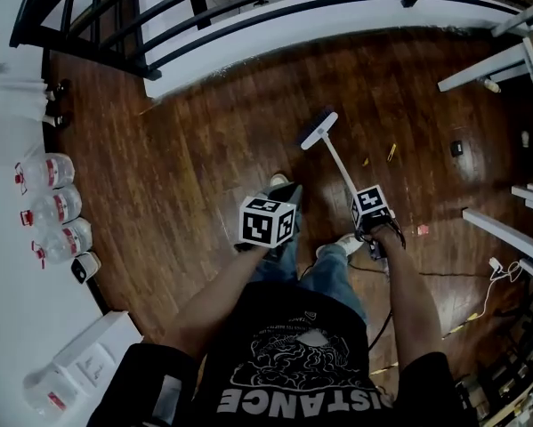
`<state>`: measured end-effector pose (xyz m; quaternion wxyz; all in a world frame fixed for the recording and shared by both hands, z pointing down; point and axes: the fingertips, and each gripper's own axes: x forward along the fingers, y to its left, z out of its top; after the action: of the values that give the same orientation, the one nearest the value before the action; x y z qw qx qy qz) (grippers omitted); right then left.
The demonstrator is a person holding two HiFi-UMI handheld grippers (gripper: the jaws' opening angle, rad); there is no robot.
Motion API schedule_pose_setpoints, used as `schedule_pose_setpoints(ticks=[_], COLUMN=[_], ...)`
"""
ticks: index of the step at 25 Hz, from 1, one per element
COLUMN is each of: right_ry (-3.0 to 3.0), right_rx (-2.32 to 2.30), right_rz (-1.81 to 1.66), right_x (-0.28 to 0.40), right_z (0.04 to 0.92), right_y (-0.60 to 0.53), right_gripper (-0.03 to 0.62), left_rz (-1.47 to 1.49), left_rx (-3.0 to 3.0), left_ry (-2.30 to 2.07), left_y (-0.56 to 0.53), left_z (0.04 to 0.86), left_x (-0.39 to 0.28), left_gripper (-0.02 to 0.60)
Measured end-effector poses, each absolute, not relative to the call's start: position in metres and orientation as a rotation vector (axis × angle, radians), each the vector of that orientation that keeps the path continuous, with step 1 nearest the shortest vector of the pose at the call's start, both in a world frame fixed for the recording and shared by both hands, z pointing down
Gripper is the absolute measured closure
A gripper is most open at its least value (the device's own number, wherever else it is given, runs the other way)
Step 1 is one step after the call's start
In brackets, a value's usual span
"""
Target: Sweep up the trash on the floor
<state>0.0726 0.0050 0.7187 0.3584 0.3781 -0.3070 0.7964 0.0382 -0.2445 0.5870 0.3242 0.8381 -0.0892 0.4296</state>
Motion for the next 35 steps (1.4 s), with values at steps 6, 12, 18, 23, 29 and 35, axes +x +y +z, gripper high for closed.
schedule_pose_setpoints(ticks=[6, 12, 18, 23, 29, 35], right_ry=[-0.753, -0.726, -0.714, -0.687, -0.652, -0.629], right_rx=[1.003, 1.008, 0.991, 0.997, 1.014, 1.045], right_rz=[2.086, 2.063, 1.972, 1.958, 1.981, 2.018], right_x=[0.082, 0.102, 0.136, 0.163, 0.180, 0.188], right_z=[0.715, 0.714, 0.716, 0.715, 0.710, 0.710], right_y=[0.078, 0.154, 0.217, 0.257, 0.297, 0.318], right_gripper=[0.594, 0.594, 0.594, 0.594, 0.594, 0.593], left_rz=[1.169, 1.214, 1.232, 1.251, 1.261, 1.270], left_rx=[2.227, 2.264, 2.284, 2.287, 2.299, 2.324], left_ry=[-0.167, -0.087, -0.051, -0.038, -0.014, 0.021], left_y=[-0.185, -0.125, -0.080, -0.050, -0.023, -0.005], left_z=[0.584, 0.580, 0.581, 0.585, 0.582, 0.578], left_x=[0.051, 0.074, 0.091, 0.102, 0.115, 0.136], left_gripper=[0.575, 0.575, 0.575, 0.575, 0.575, 0.575])
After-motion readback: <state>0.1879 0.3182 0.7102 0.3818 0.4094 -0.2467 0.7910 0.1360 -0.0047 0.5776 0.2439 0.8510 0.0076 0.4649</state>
